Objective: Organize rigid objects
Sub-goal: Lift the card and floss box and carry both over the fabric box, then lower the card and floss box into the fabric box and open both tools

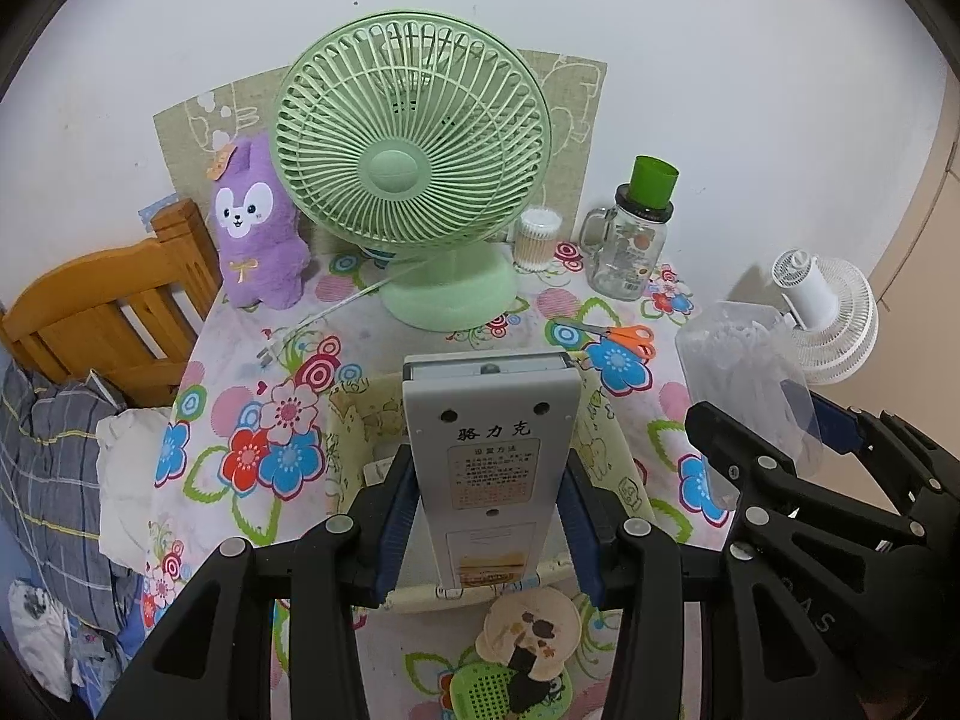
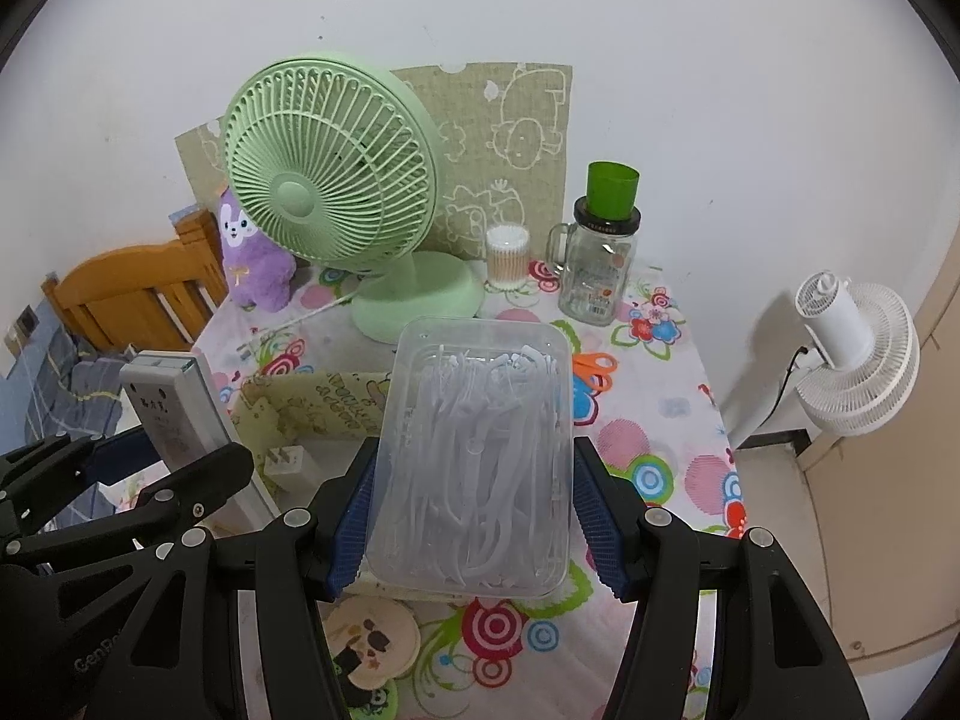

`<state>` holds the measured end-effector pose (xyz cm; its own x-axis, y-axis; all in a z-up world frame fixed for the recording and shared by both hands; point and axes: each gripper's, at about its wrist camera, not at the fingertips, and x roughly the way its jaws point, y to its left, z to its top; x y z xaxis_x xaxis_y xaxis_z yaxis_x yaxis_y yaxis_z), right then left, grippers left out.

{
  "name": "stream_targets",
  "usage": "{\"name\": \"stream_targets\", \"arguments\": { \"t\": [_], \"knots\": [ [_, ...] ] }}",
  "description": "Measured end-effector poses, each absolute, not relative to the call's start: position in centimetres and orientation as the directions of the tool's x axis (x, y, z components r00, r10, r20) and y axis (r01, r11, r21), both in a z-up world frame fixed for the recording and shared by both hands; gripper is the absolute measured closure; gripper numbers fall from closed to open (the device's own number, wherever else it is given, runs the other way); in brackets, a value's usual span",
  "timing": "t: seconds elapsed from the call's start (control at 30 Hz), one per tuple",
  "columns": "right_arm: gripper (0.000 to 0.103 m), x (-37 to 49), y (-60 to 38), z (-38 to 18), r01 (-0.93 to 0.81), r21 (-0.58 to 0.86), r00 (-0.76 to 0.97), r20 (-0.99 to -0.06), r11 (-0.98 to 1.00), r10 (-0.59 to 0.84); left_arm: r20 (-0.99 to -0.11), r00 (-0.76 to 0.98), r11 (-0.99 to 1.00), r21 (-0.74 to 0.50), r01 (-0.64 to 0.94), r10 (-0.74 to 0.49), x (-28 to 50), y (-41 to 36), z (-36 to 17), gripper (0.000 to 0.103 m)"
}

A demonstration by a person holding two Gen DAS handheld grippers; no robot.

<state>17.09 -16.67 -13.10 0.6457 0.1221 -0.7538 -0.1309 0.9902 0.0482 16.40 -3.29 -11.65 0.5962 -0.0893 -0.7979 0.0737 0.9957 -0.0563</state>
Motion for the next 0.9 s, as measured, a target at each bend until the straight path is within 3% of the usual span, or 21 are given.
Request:
{"name": "stream_targets", "arguments": {
  "t": [0.9],
  "knots": [
    [0.040, 21.7, -15.4, -17.6, -0.127, 0.044, 0.579, -0.808, 0.991, 0.111, -0.863, 0.497, 0.996, -0.065, 0.065, -0.089, 21.5, -2.3, -17.7, 0.056]
  ]
}}
